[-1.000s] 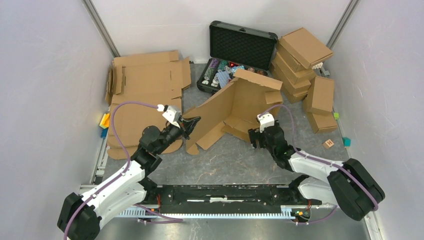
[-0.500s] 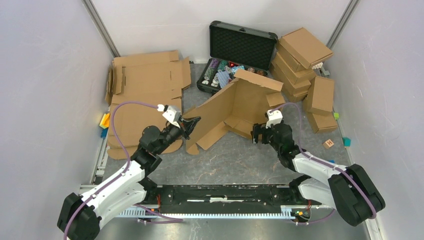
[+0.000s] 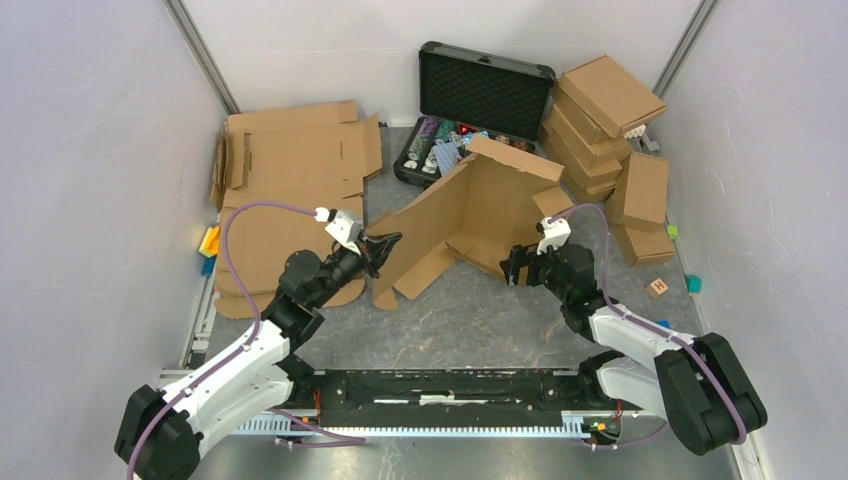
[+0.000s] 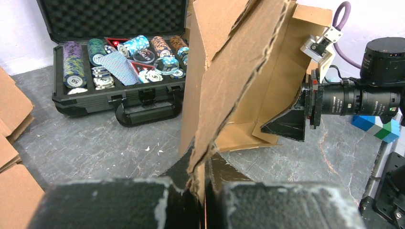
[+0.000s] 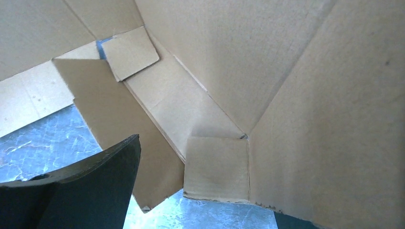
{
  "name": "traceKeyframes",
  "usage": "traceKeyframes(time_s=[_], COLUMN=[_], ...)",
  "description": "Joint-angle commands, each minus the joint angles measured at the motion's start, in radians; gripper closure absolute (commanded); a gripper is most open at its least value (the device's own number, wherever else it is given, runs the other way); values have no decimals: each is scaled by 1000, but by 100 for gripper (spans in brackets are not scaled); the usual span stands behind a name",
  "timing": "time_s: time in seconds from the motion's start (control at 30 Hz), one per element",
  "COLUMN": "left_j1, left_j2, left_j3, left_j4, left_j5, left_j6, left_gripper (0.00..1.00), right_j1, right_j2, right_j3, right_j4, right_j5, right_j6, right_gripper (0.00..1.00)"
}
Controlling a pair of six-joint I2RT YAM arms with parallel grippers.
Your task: Fold the paper box
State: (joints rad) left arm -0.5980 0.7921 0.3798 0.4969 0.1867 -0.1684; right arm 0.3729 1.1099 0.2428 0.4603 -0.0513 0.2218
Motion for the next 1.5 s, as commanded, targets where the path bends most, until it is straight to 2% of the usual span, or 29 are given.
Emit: traceKeyframes(time_s=[0.0,0.1,0.23,0.4,0.63,0.8,1.2,1.3,1.47], left_j1=[-13,-13,-14,-15,-17,-18,-20,-20,-23], left_j2=[10,16,15,12,14,16,18,18,22], left_j3=[24,25,24,21,22,22,24,24,27], left_j4=[-52,-52,-53,-52,-54,-54,-54,-56,-55], left_j5=[38,42,40,34,34,33,34,37,46], left_j6=[-43,-45,-45,-43,-43,-43,-43,-45,-56], left_gripper=[98,98,98,98,98,98,98,98,98], right_j1=[18,35,38,117,156,208,234,239,246], right_j2=[-16,-17,35,67,58,108,131,136,129], right_j3=[-10,-3,40,68,63,107,109,106,99], right_j4=[35,0,-85,-142,-153,-198,-177,-158,-128], right_j5=[-115,-71,29,105,114,164,181,191,199], right_j6=[3,10,13,-78,-128,-173,-163,-150,-132], right_gripper=[2,2,7,2,2,2,2,6,8])
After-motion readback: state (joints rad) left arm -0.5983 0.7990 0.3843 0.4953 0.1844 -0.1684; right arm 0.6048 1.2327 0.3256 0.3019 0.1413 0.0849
